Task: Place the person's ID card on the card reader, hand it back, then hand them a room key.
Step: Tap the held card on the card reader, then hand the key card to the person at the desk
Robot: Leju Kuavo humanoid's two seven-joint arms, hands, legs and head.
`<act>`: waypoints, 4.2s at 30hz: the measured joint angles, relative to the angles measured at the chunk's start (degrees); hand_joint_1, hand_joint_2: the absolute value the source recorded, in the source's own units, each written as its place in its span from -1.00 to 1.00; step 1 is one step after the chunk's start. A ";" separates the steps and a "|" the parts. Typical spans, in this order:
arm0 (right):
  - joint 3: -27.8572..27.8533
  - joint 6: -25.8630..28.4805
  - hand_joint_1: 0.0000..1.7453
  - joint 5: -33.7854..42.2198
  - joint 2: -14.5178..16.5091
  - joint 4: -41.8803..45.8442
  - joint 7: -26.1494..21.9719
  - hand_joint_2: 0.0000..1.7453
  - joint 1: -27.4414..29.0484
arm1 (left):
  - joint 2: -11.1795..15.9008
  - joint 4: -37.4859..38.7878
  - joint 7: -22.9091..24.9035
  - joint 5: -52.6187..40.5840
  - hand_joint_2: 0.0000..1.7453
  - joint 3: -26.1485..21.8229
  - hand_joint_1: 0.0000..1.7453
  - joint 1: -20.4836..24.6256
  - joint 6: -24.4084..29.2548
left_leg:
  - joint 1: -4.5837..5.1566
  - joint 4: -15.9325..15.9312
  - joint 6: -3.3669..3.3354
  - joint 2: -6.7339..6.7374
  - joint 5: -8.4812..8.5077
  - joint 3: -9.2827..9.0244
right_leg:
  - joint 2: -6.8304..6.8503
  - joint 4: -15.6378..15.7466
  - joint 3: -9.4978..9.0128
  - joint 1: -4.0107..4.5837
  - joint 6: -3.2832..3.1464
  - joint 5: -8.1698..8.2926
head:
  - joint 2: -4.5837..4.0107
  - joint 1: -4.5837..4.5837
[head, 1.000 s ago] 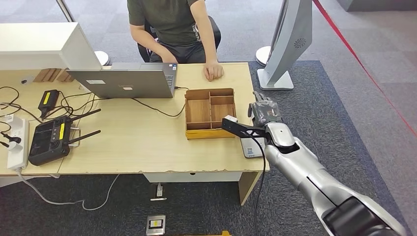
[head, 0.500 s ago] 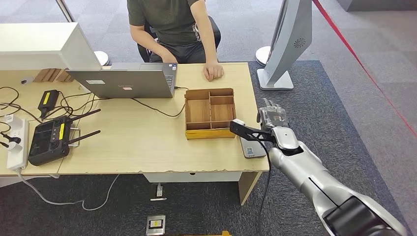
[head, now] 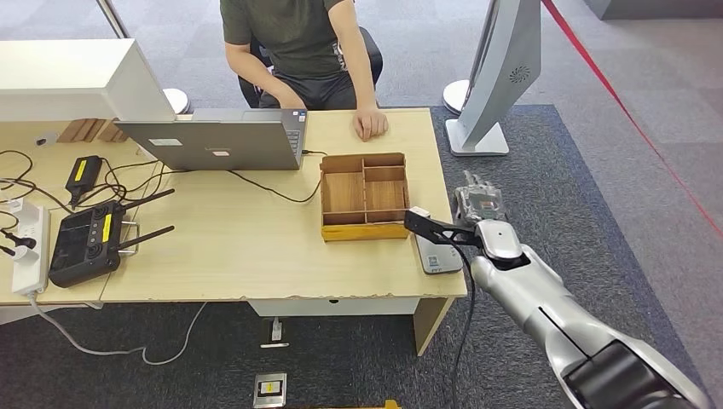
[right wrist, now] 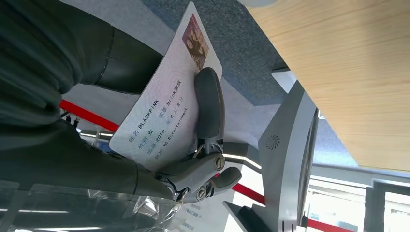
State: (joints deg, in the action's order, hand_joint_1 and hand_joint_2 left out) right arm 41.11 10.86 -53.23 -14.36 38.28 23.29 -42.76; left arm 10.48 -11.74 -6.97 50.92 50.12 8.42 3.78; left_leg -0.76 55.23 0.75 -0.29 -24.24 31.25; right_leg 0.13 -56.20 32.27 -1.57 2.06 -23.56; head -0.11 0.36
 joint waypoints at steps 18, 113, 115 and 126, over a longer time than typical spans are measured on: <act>0.00 -0.50 1.00 -0.87 1.51 -2.47 -1.15 1.00 0.58 | -0.17 0.00 -0.24 0.14 -1.00 -0.08 -1.00 -0.30 0.35 | 0.00 0.00 0.00 0.00 0.00 0.01 | 0.00 0.00 0.00 0.00 0.00 0.00 | 0.00 0.00; 3.76 -14.45 1.00 -10.72 8.89 18.50 0.88 1.00 -13.85 | -0.29 0.02 -0.38 -0.62 -1.00 -1.48 -1.00 -1.84 -2.46 | -0.05 -0.01 0.04 0.10 0.10 0.01 | -0.09 -0.01 0.01 0.05 -0.05 0.17 | 0.00 0.00; 4.28 -13.87 1.00 -10.31 9.75 16.82 0.56 1.00 -14.13 | -0.29 0.02 -0.94 -0.14 -1.00 -1.70 -1.00 -2.17 -2.20 | -0.06 -0.01 0.04 0.10 0.10 0.02 | -0.09 -0.01 0.02 0.06 -0.05 0.17 | 0.00 -0.01; 6.31 -11.07 1.00 -8.01 13.55 9.44 -1.82 1.00 -15.48 | -0.32 0.02 -0.26 1.61 -1.00 -3.00 -1.00 -2.75 -1.70 | -0.09 -0.01 0.05 0.09 0.11 0.04 | -0.08 -0.01 0.04 0.08 -0.05 0.17 | 0.00 0.01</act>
State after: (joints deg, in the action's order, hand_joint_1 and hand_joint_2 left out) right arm 47.42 -0.20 -61.24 -0.81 47.72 21.47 -58.23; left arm 10.16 -11.72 -7.23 52.52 47.12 5.67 2.08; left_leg -0.85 55.23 0.80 -0.19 -24.13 31.29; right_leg 0.05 -56.20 32.31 -1.49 2.00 -23.38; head -0.11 0.37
